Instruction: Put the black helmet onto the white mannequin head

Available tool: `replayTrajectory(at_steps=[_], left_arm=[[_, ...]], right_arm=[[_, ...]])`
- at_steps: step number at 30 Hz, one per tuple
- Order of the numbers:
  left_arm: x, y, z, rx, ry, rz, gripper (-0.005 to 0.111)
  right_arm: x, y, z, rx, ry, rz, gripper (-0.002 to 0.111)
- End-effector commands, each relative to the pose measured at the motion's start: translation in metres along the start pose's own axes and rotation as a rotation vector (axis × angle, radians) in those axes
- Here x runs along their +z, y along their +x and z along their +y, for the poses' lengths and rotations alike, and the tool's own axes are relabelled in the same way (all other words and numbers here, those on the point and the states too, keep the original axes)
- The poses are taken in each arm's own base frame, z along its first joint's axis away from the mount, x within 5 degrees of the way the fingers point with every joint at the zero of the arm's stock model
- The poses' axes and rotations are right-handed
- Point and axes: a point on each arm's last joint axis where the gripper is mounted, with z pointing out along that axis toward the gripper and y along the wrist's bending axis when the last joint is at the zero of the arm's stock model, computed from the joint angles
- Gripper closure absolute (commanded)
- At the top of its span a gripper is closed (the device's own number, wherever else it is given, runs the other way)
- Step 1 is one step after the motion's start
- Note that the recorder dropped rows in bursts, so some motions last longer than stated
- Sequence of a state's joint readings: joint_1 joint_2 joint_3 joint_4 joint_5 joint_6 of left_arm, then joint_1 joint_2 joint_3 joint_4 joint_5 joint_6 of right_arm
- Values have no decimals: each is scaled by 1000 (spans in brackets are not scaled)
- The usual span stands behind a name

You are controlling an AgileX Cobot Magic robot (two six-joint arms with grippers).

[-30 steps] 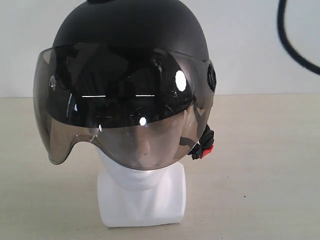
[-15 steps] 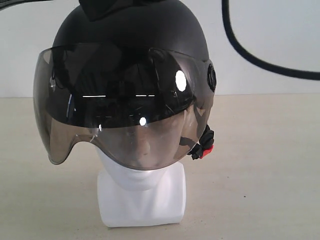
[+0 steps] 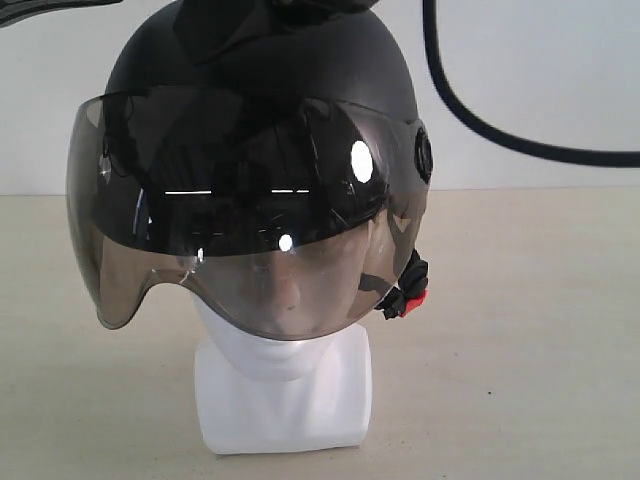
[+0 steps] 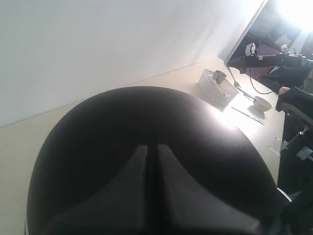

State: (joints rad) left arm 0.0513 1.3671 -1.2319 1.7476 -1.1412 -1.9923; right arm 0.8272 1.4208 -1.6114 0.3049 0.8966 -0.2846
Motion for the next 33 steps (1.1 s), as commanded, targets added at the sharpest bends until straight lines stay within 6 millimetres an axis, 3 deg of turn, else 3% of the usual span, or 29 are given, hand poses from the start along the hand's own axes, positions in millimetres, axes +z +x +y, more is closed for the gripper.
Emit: replayTrajectory(at_steps=[1, 17, 27, 33], left_arm=[[1, -1, -2, -41, 20, 5, 102], [2, 2, -6, -54, 80, 31, 102], [34, 16, -5, -69, 168, 105, 102], [38, 18, -4, -70, 179, 114, 102]], right_arm=[[-1, 1, 1, 6, -7, 25, 109], [-1, 4, 4, -13, -24, 61, 109], [-2, 9, 6, -11, -41, 107, 109], [-2, 11, 7, -11, -47, 130, 109]])
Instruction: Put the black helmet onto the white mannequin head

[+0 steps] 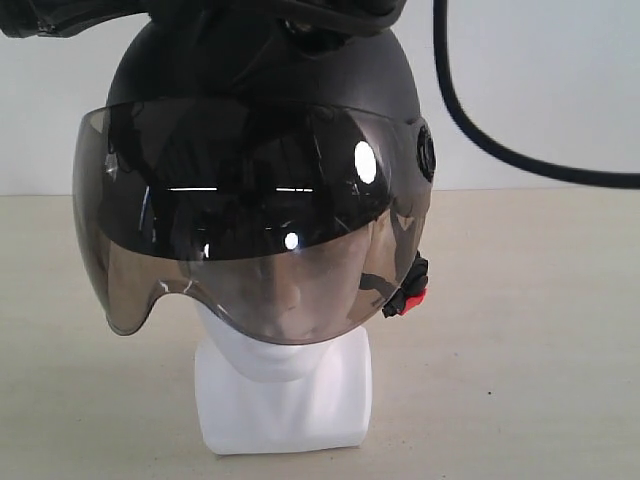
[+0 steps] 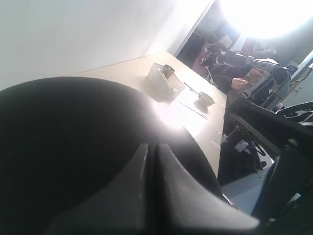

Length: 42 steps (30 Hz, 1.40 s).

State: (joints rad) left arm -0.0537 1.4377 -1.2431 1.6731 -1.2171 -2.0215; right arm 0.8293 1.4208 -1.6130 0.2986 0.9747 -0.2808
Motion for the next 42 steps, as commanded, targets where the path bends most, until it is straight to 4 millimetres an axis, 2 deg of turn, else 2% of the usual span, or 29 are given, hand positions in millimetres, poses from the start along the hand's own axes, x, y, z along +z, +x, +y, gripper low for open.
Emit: replayTrajectory(at_steps=[1, 21, 26, 31, 34, 42], left_arm=[[5, 9, 6, 18, -14, 76, 102], [5, 9, 6, 18, -14, 76, 102], [5, 9, 6, 18, -14, 76, 102], [5, 9, 6, 18, -14, 76, 102], [6, 10, 6, 18, -12, 77, 102], [6, 10, 6, 18, -12, 77, 102]], right_arm=[[-1, 5, 5, -10, -30, 61, 109], [-2, 12, 13, 6, -120, 141, 109], [-6, 5, 12, -22, -102, 60, 109], [-23, -12, 14, -56, -89, -37, 109], [-24, -12, 14, -59, -83, -22, 109], [6, -4, 3, -8, -46, 103, 109]])
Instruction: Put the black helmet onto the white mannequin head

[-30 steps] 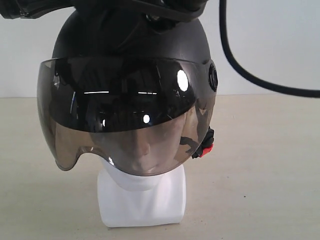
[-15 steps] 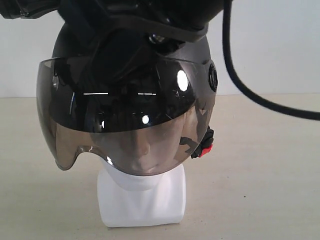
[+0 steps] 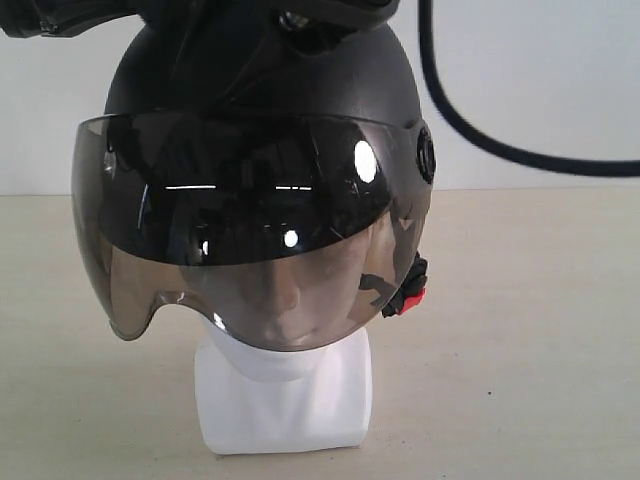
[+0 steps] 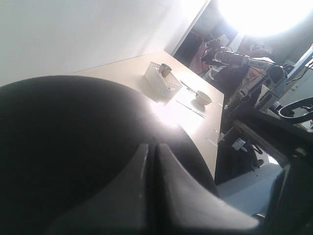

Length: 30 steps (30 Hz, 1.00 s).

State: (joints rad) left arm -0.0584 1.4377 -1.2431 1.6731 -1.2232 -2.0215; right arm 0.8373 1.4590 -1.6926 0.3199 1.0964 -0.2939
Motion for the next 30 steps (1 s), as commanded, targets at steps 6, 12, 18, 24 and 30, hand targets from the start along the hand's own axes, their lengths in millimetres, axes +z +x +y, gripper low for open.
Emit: replayTrajectory(at_steps=[6, 12, 18, 24, 30], left_arm=[[5, 9, 7, 15, -22, 72, 102], [5, 9, 7, 15, -22, 72, 102], [5, 9, 7, 15, -22, 72, 102], [5, 9, 7, 15, -22, 72, 102], [5, 9, 7, 13, -22, 72, 102]], right_arm=[[6, 6, -12, 30, 102, 85, 109], [15, 12, -13, 42, 90, 169, 109], [24, 14, -15, 56, 76, 207, 109], [25, 14, -15, 59, 70, 207, 109], [7, 8, -11, 27, 89, 107, 109]])
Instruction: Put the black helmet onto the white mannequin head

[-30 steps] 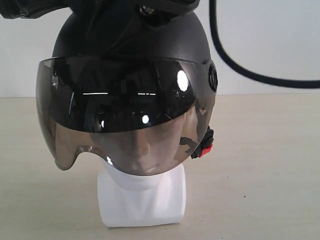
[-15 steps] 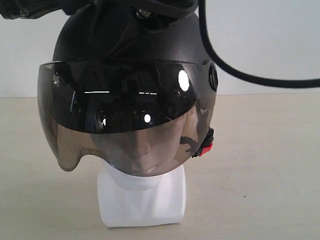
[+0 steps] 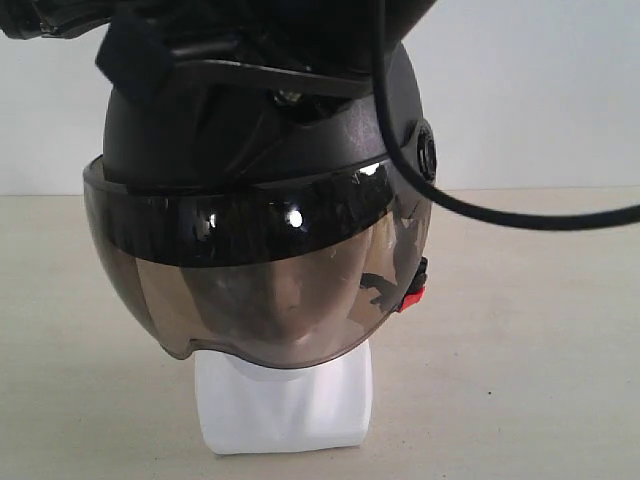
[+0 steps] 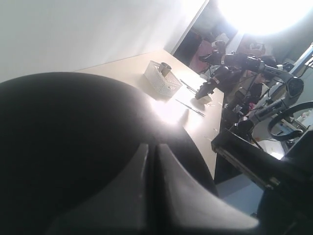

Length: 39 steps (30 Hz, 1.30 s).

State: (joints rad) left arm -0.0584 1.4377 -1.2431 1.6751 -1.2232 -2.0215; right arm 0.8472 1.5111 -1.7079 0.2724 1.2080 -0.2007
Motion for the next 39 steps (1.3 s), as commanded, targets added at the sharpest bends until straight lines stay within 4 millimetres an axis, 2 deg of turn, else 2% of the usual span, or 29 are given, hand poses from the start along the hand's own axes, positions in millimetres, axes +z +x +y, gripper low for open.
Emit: replayTrajectory(at_steps=[1, 9, 16, 19, 24, 28, 33, 39], left_arm=[[5, 9, 7, 10, -21, 71, 102], [4, 8, 5, 19, -21, 68, 102], [-9, -9, -28, 145, -35, 16, 102], [-21, -21, -44, 210, -96, -46, 102], [-57, -35, -65, 298, -244, -159, 102], [-83, -39, -82, 354, -346, -223, 102], [-104, -39, -104, 387, -434, -278, 102], [-121, -24, -109, 377, -589, -353, 102]], right_arm=[[-17, 0, -6, -46, 90, -75, 109], [-77, 8, 5, -103, 186, -252, 109], [-134, 30, 9, -160, 348, -348, 109], [-154, 45, 10, -134, 414, -347, 109], [-186, 83, 12, -79, 524, -387, 109], [-200, 122, 18, -48, 544, -449, 109], [-206, 160, 19, 9, 595, -532, 109], [-199, 194, 15, 56, 649, -563, 109]])
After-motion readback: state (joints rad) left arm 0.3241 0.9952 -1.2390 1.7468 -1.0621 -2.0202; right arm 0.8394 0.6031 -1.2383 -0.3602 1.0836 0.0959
